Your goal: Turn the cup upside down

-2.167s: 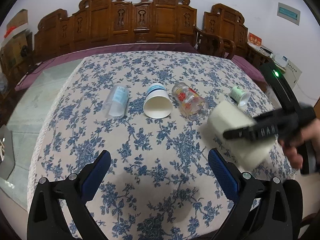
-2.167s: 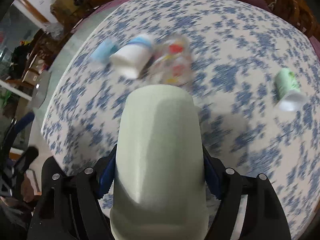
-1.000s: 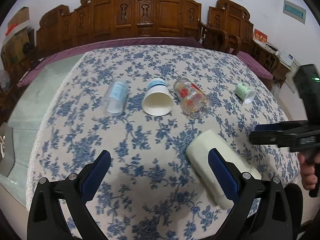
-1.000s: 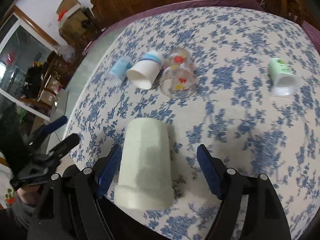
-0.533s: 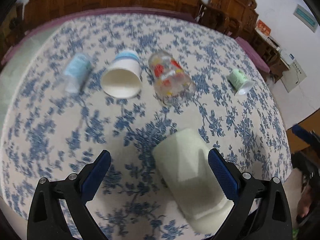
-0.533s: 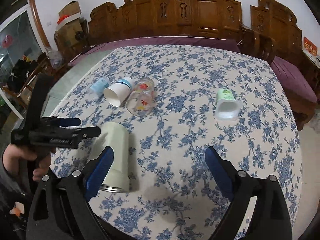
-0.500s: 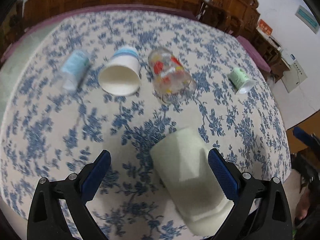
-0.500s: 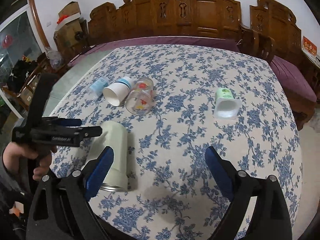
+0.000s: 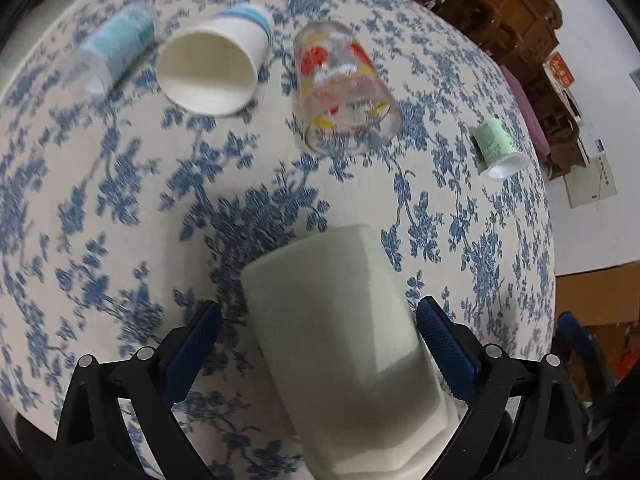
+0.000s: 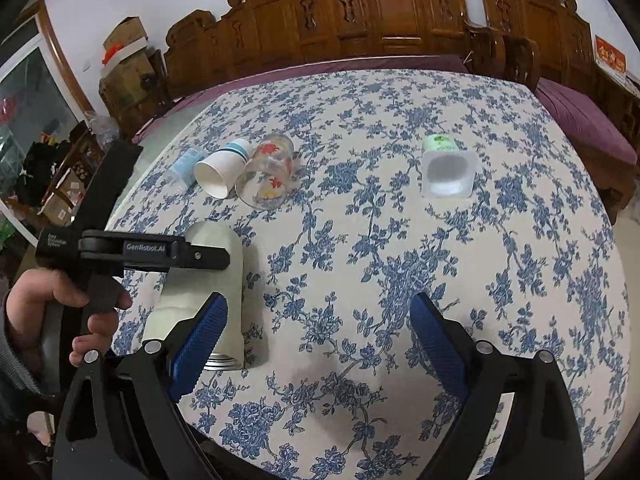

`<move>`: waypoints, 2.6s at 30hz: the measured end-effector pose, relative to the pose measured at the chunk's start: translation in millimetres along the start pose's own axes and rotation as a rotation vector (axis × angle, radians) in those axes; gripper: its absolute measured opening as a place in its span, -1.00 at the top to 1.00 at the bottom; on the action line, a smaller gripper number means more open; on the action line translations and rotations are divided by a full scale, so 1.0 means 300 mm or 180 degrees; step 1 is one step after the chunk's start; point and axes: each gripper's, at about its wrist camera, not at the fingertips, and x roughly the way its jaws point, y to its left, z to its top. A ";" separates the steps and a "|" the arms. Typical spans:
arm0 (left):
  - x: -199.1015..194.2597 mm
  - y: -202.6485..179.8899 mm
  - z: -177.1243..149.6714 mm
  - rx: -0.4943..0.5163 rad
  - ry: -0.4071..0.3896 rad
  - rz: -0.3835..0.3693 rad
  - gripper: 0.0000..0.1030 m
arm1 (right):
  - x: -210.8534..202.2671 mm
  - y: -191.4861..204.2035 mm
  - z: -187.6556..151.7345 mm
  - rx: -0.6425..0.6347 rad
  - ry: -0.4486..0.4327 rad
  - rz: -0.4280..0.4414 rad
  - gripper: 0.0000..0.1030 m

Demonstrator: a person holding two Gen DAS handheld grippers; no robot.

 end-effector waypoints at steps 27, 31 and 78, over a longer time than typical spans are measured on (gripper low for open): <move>-0.261 -0.145 -0.006 0.0898 -0.0716 0.0402 -0.37 | 0.003 -0.005 -0.049 0.0104 0.0027 0.0054 -0.82; -0.248 -0.172 -0.001 0.1016 -0.0797 0.0500 -0.34 | 0.007 0.010 -0.050 0.0083 0.0040 0.0064 -0.82; -0.360 -0.273 -0.188 0.1425 -0.1255 0.0399 -0.37 | -0.160 0.028 -0.048 0.0063 -0.0295 -0.0121 -0.82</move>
